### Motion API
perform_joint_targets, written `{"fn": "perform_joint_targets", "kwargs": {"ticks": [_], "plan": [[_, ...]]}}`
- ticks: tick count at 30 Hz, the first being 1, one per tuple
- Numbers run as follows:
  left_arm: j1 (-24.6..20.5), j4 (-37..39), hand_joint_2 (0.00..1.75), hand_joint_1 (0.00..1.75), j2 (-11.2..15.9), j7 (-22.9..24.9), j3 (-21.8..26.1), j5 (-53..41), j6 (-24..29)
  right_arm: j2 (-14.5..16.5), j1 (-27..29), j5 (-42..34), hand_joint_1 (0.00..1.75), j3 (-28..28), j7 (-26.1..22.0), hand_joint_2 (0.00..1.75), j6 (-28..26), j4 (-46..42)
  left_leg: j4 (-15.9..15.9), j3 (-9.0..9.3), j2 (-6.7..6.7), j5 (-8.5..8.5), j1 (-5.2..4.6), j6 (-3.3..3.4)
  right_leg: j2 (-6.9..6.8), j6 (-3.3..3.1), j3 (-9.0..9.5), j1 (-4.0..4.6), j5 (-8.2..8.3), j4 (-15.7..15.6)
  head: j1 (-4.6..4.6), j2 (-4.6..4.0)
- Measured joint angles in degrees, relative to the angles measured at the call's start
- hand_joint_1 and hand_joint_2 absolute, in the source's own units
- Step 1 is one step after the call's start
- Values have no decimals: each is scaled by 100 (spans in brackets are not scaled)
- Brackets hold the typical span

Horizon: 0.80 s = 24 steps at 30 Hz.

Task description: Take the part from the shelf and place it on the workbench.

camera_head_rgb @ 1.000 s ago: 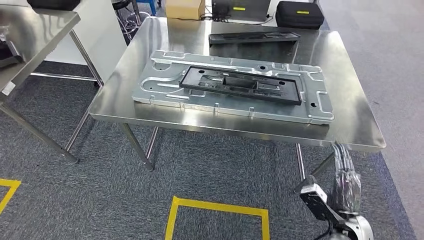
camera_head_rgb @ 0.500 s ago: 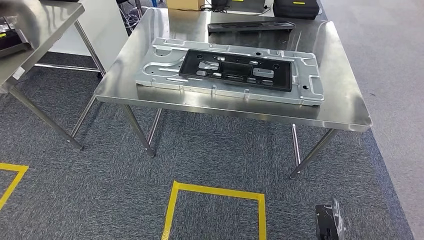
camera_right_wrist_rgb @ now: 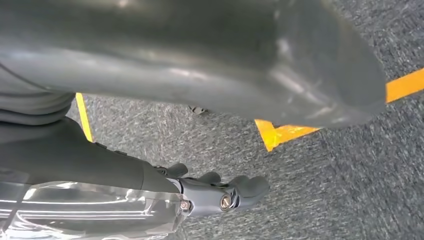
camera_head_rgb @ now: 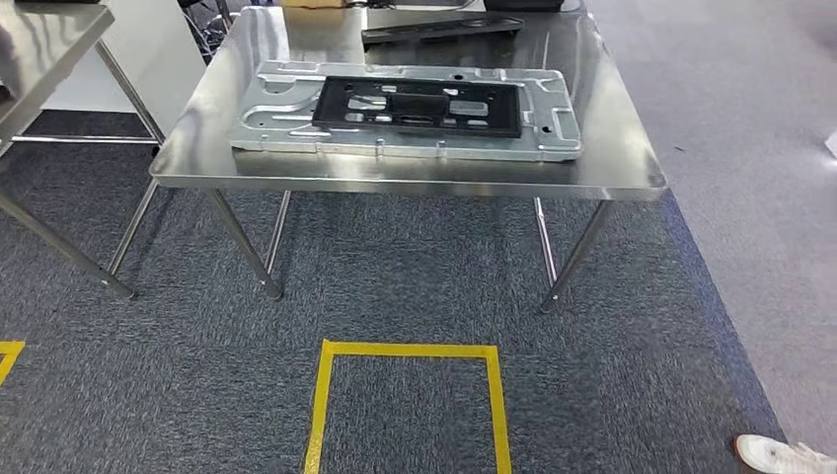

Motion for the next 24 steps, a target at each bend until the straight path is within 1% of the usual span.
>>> {"fn": "perform_joint_targets", "kwargs": {"ticks": [1, 2, 3, 4, 5, 6, 7, 8, 9, 10, 11, 12, 13, 14, 15, 16, 17, 18, 19, 20, 21, 22, 23, 24], "plan": [[0, 0, 0, 0, 2, 5, 0, -7, 0, 0, -10, 0, 0, -31, 11, 0, -1, 47, 2, -7, 59, 41, 4, -37, 43, -64, -24, 11, 4, -33, -1, 0], [-3, 0, 0, 0, 5, 9, -1, -11, 0, 0, -11, 1, 0, -57, 21, 0, -1, 92, 18, -16, 40, 30, 21, -81, 79, -118, -72, 10, 53, -28, -1, 0], [-2, 0, 0, 0, 8, 11, -1, -14, 0, -1, -12, 5, 0, -78, 28, 0, -2, 128, 96, -43, -59, -87, 38, -124, 119, -172, -125, 6, 113, -29, -1, 0], [7, 0, 0, 0, 10, 13, -2, -15, 0, -3, -18, 12, 0, -91, 29, 0, -4, 156, 274, -95, -204, -309, 53, -162, 156, -223, -194, 1, 183, -34, -1, 0], [19, 0, 0, 0, 13, 11, -2, -15, 0, -6, -32, 20, 0, -98, 28, 0, -6, 179, 566, -172, -373, -618, 65, -192, 203, -263, -275, 3, 257, -33, -2, 0], [34, 0, 0, 0, 14, 6, -2, -16, 0, -9, -45, 27, 0, -102, 25, 0, -4, 195, 931, -253, -490, -927, 65, -202, 265, -289, -369, 15, 332, -29, -2, 0], [45, 0, 0, 0, 15, 1, -2, -18, 0, -10, -54, 30, 0, -107, 21, 0, 2, 207, 1286, -310, -543, -1140, 65, -201, 332, -304, -466, 30, 408, -24, -3, 0], [48, 0, 0, 0, 16, -6, -2, -21, 0, -11, -60, 27, 0, -118, 20, 0, 14, 221, 1541, -314, -567, -1217, 63, -187, 404, -310, -568, 47, 486, -18, -3, 0], [44, 0, 0, 0, 17, -10, -2, -25, 0, -11, -61, 24, 0, -134, 20, 0, 26, 236, 1620, -234, -577, -1154, 59, -161, 473, -310, -672, 63, 562, -9, -3, 0], [35, 0, 0, 0, 18, -13, -3, -28, 0, -11, -60, 21, 0, -152, 20, 0, 36, 251, 1497, -59, -594, -996, 49, -119, 542, -307, -773, 80, 636, 0, -4, 0], [23, 0, 0, 0, 19, -15, -4, -32, 0, -11, -61, 19, 0, -168, 22, 0, 44, 266, 1179, 212, -647, -826, 35, -59, 610, -301, -865, 94, 709, 8, -4, 0], [8, -1, 0, 0, 27, -16, -5, -35, 0, -3, -63, 18, 0, -178, 23, 0, 50, 282, 723, 546, -757, -744, 13, 19, 670, -290, -941, 107, 777, 15, -3, 0], [-4, -2, 0, 0, 34, -18, -8, -38, 0, 3, -67, 18, 0, -183, 25, 0, 56, 295, 235, 868, -863, -747, -2, 79, 726, -274, -998, 112, 845, 20, -3, 0], [-15, -3, 0, 0, 40, -18, -10, -42, -1, 8, -70, 18, 0, -185, 26, 0, 62, 306, -131, 1093, -952, -792, -17, 117, 771, -251, -1036, 106, 911, 16, -3, 0], [-24, -3, 0, 0, 46, -19, -13, -47, -1, 12, -69, 18, 0, -189, 26, 0, 68, 315, -357, 1213, -992, -845, -33, 138, 812, -218, -1063, 90, 977, 5, -3, 0], [-28, -3, 0, 0, 44, -16, -17, -57, -1, 8, -63, 18, 0, -194, 26, 0, 73, 323, -448, 1232, -963, -831, -42, 140, 857, -180, -1081, 74, 1046, -18, -3, 0], [-31, 1, 0, 0, 40, -12, -22, -67, -2, 2, -54, 18, 0, -202, 25, 0, 76, 331, -462, 1200, -905, -767, -37, 156, 871, -147, -1101, 62, 1078, -28, -3, 0], [-34, 3, 0, 0, 38, -7, -28, -75, -2, -3, -47, 19, 0, -209, 22, 0, 79, 338, -492, 1159, -850, -693, -28, 187, 824, -119, -1138, 68, 1008, 13, -2, 0], [-32, 6, 0, 0, 36, -1, -32, -80, -2, -7, -46, 23, 0, -213, 18, 0, 84, 345, -517, 1105, -792, -609, -14, 224, 735, -99, -1194, 75, 824, 149, -2, 0], [-26, 9, 0, 0, 34, 2, -34, -81, -2, -10, -49, 29, 0, -216, 14, 0, 88, 350, -532, 1042, -739, -537, 0, 247, 622, -85, -1266, 75, 559, 367, -1, 0], [-22, 9, 0, 0, 36, 3, -35, -81, -1, -9, -53, 35, 0, -216, 11, 0, 92, 353, -531, 985, -716, -492, -5, 263, 529, -73, -1329, 74, 314, 571, 1, 0], [-16, 9, 0, 0, 37, 3, -35, -81, 0, -9, -56, 40, 0, -216, 10, 0, 97, 355, -525, 951, -698, -467, -6, 267, 490, -65, -1372, 62, 154, 731, 2, 0], [-13, 9, 0, 0, 37, 3, -35, -81, 0, -9, -56, 43, 0, -216, 10, 0, 98, 356, -523, 933, -690, -457, -7, 261, 477, -61, -1391, 56, 87, 810, 2, 0], [-13, 9, 0, 0, 37, 3, -35, -81, 0, -9, -57, 43, 0, -216, 10, 0, 98, 356, -523, 932, -690, -457, -7, 261, 477, -60, -1391, 56, 86, 812, 2, 0]]}}
